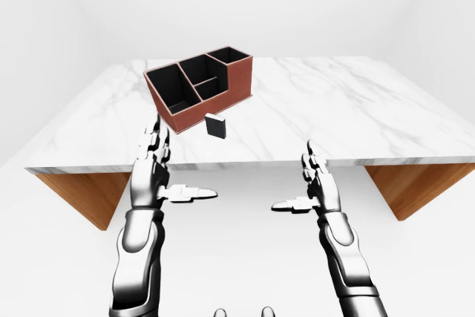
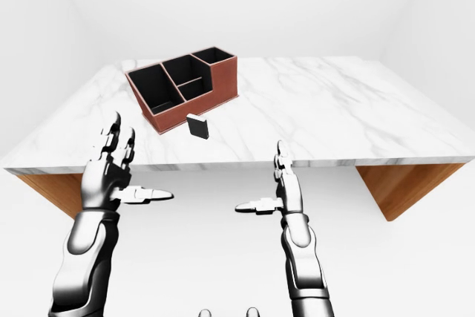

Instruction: Pick up the book and place it in the left compartment of the caddy.

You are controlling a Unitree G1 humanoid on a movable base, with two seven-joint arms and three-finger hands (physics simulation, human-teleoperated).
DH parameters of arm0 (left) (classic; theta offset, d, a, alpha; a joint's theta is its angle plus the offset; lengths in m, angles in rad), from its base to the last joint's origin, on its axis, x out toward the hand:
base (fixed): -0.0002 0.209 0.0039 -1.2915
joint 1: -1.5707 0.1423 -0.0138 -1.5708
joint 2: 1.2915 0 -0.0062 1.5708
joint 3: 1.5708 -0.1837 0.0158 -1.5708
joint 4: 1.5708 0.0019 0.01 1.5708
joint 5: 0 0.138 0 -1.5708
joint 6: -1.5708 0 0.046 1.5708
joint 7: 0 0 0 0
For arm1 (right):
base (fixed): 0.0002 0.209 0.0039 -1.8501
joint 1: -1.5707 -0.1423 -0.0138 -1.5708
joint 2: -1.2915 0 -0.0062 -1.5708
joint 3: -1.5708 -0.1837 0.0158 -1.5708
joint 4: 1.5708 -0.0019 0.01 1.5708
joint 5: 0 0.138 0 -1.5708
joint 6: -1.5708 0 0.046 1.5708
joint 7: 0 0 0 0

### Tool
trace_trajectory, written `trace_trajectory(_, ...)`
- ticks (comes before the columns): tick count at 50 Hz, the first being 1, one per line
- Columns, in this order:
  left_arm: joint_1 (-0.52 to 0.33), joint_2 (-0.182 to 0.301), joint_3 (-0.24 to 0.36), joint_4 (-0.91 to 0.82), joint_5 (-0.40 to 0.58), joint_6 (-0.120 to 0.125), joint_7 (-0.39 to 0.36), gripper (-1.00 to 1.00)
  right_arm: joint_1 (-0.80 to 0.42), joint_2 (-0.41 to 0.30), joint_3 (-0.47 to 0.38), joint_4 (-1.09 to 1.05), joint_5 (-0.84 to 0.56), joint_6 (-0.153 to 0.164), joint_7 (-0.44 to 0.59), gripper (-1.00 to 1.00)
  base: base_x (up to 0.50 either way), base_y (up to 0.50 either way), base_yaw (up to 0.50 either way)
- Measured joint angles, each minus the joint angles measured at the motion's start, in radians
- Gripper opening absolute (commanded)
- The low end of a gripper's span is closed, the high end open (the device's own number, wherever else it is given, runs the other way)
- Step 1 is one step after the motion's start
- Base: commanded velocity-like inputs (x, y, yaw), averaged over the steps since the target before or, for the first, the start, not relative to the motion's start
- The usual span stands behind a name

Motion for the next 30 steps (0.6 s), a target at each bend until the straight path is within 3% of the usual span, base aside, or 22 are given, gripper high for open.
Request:
trace_trajectory(7, -0.001, 0.003, 0.006, -0.006, -0.004, 0.0, -0.002, 1.0, 0.001, -0.001, 0.0, 0.01, 0.007, -0.022, 0.017, 1.0, 0.31, 0.0, 0.0)
trace_trajectory(30, -0.018, 0.009, 0.02, -0.02, -0.016, 0.0, -0.002, 1.0, -0.008, -0.001, 0.0, 0.024, 0.008, -0.022, 0.027, 1.0, 0.48, 0.0, 0.0)
